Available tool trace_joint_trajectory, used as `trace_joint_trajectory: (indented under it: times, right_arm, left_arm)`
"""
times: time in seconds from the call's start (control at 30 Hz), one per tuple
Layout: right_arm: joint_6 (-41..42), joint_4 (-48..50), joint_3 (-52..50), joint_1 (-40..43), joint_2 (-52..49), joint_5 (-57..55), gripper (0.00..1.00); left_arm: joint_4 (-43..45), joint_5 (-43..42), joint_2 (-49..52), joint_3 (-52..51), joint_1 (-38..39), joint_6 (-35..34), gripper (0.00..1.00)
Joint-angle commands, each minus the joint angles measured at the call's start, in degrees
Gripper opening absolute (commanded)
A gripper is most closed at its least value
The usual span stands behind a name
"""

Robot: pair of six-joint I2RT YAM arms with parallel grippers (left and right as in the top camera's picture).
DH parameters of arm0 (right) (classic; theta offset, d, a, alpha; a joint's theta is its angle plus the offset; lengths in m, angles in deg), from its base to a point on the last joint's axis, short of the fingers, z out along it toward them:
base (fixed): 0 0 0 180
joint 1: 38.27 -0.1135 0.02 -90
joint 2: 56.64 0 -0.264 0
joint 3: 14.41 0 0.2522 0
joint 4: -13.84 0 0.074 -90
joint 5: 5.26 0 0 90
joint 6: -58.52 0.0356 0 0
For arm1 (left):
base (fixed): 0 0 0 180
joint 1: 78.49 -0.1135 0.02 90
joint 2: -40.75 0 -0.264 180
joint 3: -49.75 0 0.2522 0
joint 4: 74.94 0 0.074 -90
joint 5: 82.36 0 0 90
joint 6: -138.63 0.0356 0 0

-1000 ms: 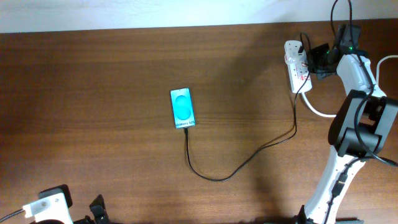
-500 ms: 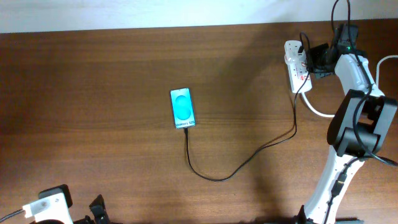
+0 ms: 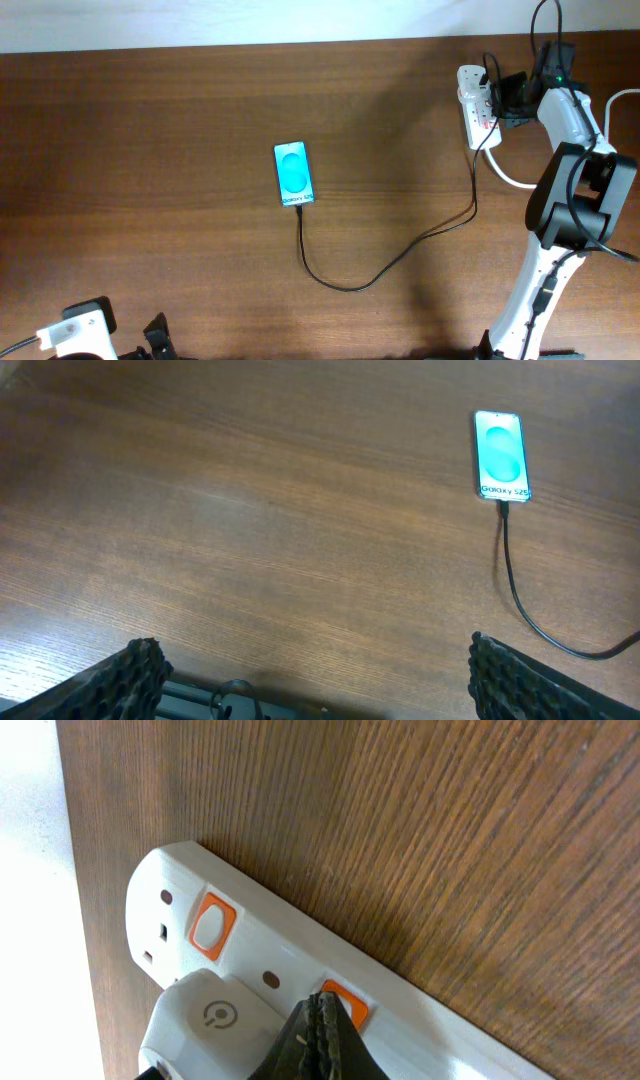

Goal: Plug charger to phone and switch on socket

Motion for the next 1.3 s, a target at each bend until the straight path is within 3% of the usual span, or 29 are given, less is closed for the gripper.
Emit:
trace_joint_trajectory:
  times: [0.0,0.3,0.53,0.73,0.93,1.27]
  right_arm:
    - [2.6,-2.3,-0.2,-4.2,-3.0,6.7,0.04]
    - [3.6,-6.0,-0.2,-4.7,-3.4,1.7,0.04]
    - [-2.0,-10.4,0.1,0.2,0.7,-0.9,0.04]
    - [-2.1,-10.7,0.1,2.7,3.0,-0.2,0.04]
    - [-2.0,-5.2,0.1,1.8,3.0,6.5,0.04]
    - [-0.5,0.0,0.1,-0.7,1.2,4.2,0.04]
  left_arm:
    - [0.1,0.4,-0.3,0.0,-0.1,-0.8,0.99]
    - [0.1,0.4,-0.3,0.0,-0.1,-0.8,0.99]
    - [0.1,0.4,-0.3,0.0,-0.1,-0.8,0.99]
    - [0.1,0.4,-0.3,0.0,-0.1,-0.8,0.99]
    - [0.1,0.4,-0.3,0.0,-0.1,-0.8,0.99]
    - [0.1,0.4,-0.3,0.0,-0.1,-0.8,0.99]
